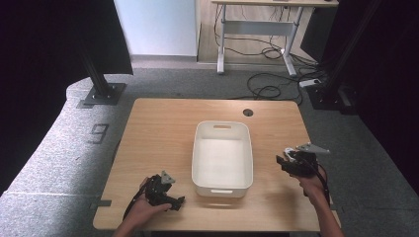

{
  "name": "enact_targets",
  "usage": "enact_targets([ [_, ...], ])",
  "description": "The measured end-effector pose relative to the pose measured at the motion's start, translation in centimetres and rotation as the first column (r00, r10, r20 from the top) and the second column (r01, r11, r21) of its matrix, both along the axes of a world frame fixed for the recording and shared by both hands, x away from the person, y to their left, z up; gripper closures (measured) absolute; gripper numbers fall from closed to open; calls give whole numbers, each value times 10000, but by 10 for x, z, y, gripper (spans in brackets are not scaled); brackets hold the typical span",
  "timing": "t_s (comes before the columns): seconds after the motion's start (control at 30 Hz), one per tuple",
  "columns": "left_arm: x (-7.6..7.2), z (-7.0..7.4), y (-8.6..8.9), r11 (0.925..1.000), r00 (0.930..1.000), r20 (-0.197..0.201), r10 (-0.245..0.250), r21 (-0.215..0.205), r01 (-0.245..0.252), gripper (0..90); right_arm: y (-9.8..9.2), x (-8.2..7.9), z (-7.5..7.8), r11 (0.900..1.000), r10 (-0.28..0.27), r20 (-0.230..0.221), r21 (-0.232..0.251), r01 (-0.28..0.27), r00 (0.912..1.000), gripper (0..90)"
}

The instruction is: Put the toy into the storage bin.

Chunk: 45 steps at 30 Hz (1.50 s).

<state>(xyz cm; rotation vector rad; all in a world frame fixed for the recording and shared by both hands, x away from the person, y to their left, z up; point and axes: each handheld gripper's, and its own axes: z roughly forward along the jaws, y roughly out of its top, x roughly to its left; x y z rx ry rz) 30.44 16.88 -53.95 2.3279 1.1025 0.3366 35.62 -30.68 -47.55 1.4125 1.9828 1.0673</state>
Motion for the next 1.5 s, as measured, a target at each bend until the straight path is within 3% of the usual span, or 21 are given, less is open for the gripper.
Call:
enact_targets([
  [0.33, 0, 0, 0, 10000, 10000, 39, 6, -25, -6, 0, -15, 4, -2, 9995, -318, -84, 72, 319, 9995, 353],
  [0.47, 0, 0, 0, 10000, 10000, 47, 8, -35, -8, 0, -20, 5, -3, 9995, -323, 109, 53, 323, 9994, 348],
  [0.87, -1, 0, 0, 10000, 10000, 55, 14, -36, -14, 0, -33, 10, -6, 9980, -304, 343, -537, 322, 9989, 318],
  [1.2, -1, 0, 0, 10000, 10000, 53, 44, -28, -44, 0, -48, 17, -10, 9977, -639, 32, -222, 640, 9979, 330],
  [1.5, -1, -1, 0, 10000, 10000, 67, 65, -38, -65, 0, -54, 23, -17, 9975, -679, -335, -216, 672, 9971, 330],
])
